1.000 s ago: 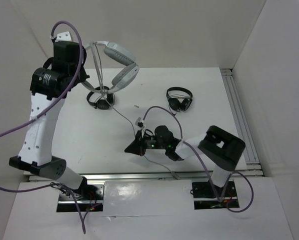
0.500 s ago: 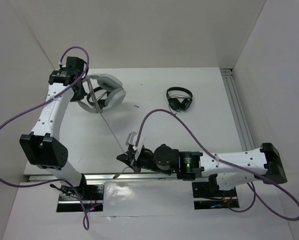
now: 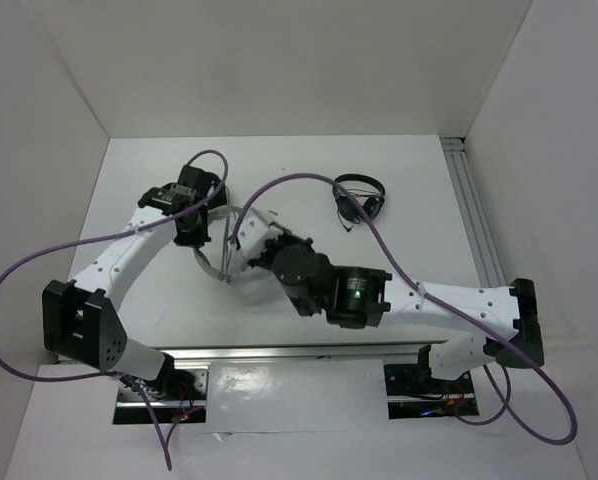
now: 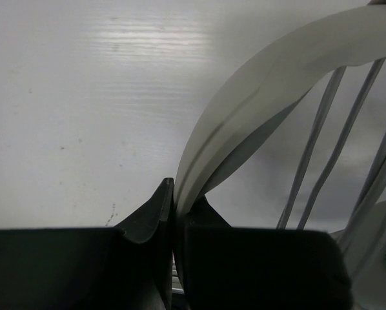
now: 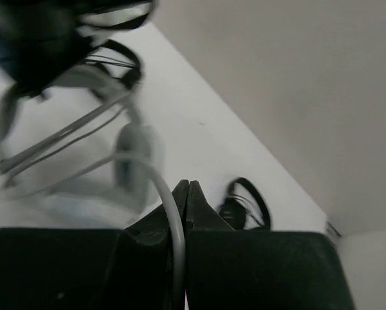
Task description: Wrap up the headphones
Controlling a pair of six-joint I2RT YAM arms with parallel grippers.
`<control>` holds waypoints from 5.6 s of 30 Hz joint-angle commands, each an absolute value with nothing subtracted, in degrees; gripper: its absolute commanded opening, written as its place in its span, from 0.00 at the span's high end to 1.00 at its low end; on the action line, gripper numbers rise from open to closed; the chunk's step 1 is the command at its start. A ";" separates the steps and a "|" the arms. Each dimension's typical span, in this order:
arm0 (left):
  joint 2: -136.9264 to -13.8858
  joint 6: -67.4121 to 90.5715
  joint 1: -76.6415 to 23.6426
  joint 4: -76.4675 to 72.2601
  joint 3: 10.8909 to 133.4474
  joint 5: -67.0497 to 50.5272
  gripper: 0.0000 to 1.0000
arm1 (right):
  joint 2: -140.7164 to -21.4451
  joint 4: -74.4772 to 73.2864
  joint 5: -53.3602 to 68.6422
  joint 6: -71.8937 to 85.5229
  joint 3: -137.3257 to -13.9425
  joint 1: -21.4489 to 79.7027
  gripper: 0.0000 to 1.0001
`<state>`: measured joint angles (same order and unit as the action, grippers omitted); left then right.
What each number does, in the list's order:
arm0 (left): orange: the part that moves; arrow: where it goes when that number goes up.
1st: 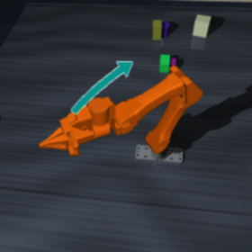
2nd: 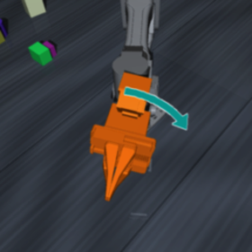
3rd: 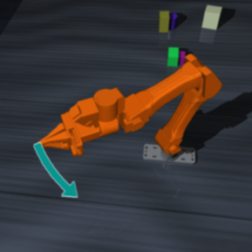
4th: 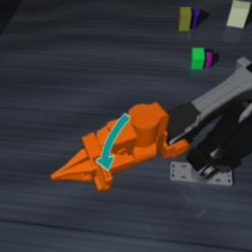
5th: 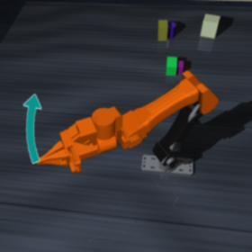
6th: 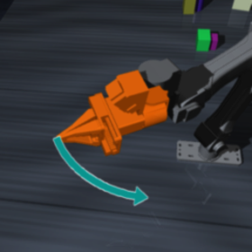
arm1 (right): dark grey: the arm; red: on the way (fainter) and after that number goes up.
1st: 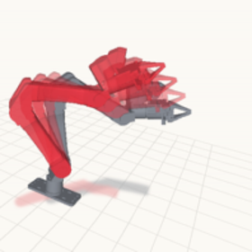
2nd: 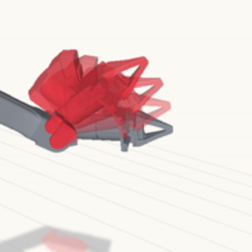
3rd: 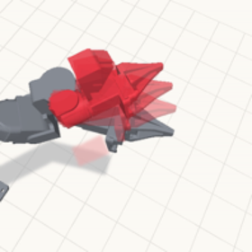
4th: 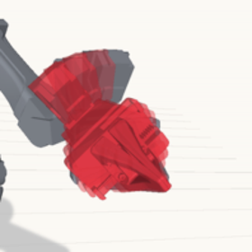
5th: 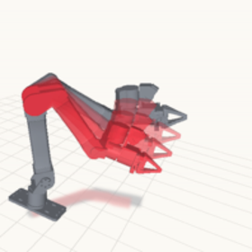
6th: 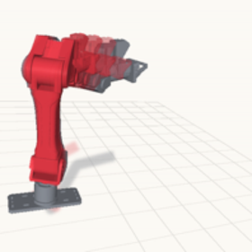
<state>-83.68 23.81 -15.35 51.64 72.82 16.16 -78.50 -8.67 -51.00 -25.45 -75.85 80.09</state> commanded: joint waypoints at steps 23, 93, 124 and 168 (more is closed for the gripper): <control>-50.19 21.70 -45.35 51.23 69.94 14.58 1.00 | -80.24 -7.20 -14.17 -16.10 -79.37 39.46 1.00; -53.61 26.09 -45.35 46.41 98.70 28.36 1.00 | -97.92 41.74 29.54 17.14 -48.52 48.86 1.00; -68.28 42.38 -33.05 51.50 80.16 46.15 1.00 | -77.08 4.15 -10.36 1.42 -55.36 83.58 1.00; -75.76 15.64 -46.05 51.15 65.04 1.32 1.00 | -75.77 -19.96 -39.11 -13.62 -62.23 82.10 0.55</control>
